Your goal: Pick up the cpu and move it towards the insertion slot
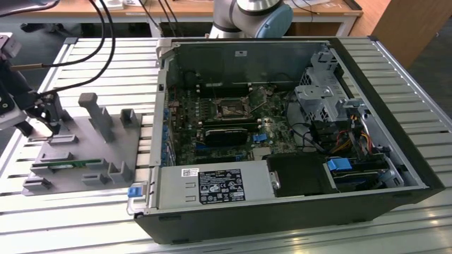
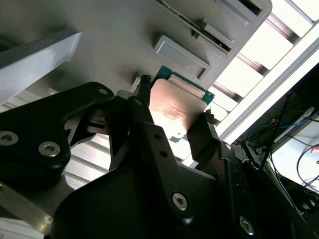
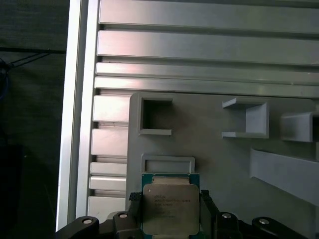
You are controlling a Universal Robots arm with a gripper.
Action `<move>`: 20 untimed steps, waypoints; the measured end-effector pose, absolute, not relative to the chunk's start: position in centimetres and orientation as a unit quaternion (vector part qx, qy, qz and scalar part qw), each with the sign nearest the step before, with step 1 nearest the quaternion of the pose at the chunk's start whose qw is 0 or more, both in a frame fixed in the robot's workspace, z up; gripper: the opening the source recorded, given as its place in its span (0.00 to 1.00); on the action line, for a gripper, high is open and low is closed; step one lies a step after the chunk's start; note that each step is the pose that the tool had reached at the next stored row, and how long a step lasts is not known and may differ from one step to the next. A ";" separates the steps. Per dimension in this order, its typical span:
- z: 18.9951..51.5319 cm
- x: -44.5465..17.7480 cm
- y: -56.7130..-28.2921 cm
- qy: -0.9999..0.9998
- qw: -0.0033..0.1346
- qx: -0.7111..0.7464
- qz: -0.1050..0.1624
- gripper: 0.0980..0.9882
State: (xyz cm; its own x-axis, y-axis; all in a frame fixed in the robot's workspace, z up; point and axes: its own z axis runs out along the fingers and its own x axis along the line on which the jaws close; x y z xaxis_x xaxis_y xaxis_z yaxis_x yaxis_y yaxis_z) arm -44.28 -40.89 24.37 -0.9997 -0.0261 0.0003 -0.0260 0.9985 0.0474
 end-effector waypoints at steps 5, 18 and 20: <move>24.6 -44.3 -40.9 -1.000 0.001 0.013 -0.024 0.50; 25.4 -44.3 -40.9 -1.000 0.000 0.013 -0.024 0.50; 25.5 -44.3 -40.9 -1.000 0.001 0.013 -0.024 0.50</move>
State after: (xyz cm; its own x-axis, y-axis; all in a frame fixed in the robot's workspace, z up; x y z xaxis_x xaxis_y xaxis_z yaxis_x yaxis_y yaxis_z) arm -44.28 -40.89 25.51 -0.9997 -0.0261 0.0004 -0.0260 0.9985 0.0474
